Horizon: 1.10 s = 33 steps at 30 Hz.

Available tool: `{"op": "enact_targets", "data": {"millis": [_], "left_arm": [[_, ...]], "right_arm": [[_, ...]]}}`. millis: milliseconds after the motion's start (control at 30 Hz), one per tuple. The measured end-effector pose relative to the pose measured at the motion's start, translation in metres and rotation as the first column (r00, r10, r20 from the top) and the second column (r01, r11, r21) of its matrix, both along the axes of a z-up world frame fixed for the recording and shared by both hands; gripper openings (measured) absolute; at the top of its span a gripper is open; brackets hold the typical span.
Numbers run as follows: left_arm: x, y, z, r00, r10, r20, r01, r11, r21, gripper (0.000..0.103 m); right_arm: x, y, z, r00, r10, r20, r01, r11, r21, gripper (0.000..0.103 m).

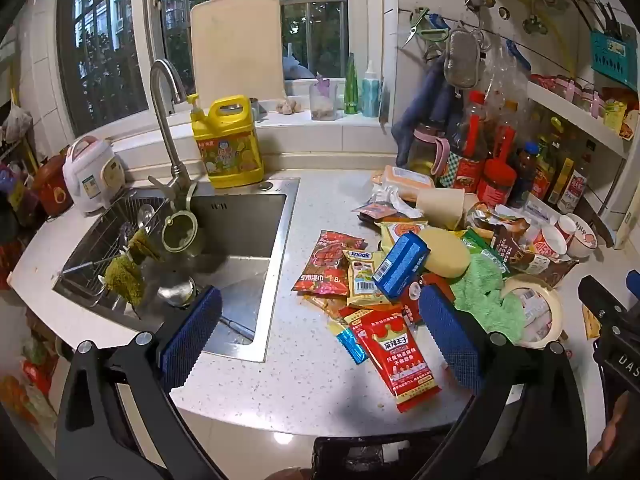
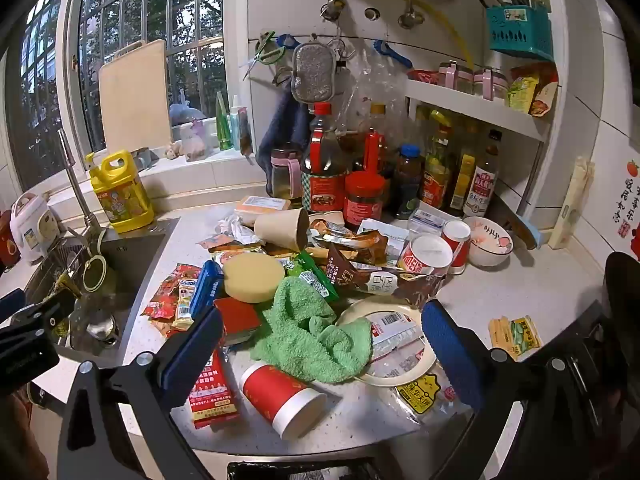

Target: Collect trash

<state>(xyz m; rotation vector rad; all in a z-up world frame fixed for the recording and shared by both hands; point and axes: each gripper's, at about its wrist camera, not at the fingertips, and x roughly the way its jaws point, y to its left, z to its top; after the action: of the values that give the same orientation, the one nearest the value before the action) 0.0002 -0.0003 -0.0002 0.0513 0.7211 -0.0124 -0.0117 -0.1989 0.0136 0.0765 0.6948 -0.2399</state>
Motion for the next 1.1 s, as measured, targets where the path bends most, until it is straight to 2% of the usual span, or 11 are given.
{"op": "enact_targets", "data": {"millis": [1100], "left_arm": [[-0.002, 0.013, -0.003, 1.000, 0.005, 0.008, -0.005, 1.000, -0.007, 0.096]], "right_arm": [[0.001, 0.004, 0.001, 1.000, 0.001, 0.003, -0.001, 1.000, -0.005, 0.098]]}}
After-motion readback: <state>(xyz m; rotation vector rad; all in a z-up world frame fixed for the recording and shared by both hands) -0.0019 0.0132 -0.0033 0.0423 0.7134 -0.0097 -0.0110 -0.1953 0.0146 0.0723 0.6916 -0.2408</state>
